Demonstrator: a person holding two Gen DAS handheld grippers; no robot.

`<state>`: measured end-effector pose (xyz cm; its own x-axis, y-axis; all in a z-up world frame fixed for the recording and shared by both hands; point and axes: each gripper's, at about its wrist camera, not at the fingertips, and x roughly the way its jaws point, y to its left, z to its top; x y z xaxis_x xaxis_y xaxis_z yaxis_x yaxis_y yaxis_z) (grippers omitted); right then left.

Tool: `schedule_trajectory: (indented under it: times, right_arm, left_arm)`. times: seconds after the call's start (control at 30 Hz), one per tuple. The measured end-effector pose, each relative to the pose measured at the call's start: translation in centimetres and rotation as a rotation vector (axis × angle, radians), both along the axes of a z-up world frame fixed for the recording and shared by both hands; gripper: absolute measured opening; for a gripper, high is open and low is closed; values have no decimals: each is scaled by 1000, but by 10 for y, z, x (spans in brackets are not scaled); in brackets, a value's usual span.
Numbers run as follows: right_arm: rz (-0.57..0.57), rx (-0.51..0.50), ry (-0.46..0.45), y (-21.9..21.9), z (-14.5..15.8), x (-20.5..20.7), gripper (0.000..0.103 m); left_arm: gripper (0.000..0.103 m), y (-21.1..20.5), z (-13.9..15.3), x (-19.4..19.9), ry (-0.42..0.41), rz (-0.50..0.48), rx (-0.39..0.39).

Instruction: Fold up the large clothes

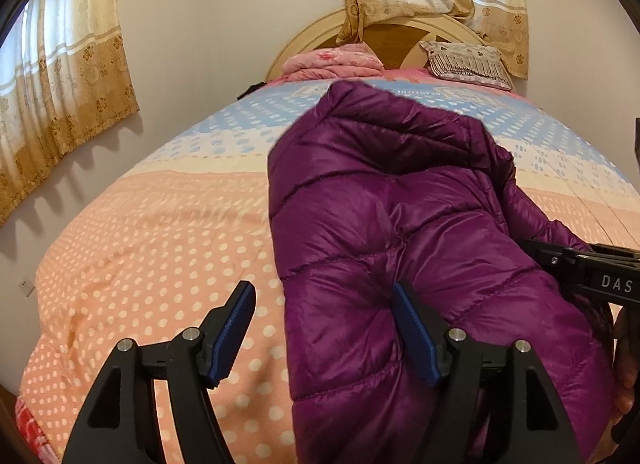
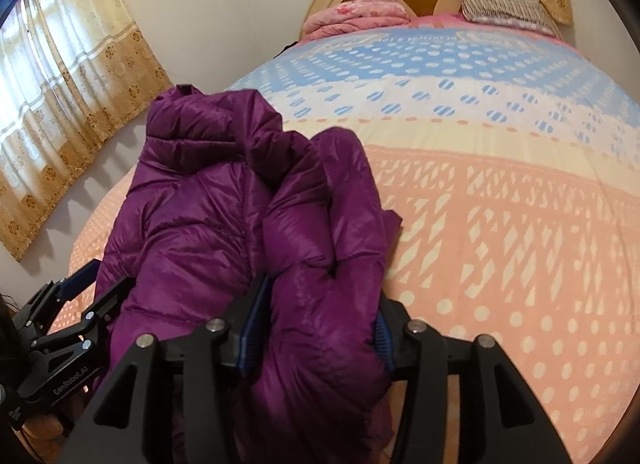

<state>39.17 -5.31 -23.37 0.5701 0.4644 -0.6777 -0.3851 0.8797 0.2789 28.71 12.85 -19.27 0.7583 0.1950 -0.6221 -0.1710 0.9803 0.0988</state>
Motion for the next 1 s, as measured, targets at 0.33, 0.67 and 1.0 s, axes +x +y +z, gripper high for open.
schedule_trajectory:
  times: [0.33,0.67,1.0]
  right_arm:
    - [-41,-13,-176,-14,85,-85,69]
    - [-50,13,-353,-18,144,-167,81]
    - [-32,14,-391,-20,151,-181,82]
  left_arm:
    - [71,-1,87,-80,-158,31,-22]
    - [76,6,151,-168,-331,38,-43]
    - [77,-2,159,-173,-351,26,-37]
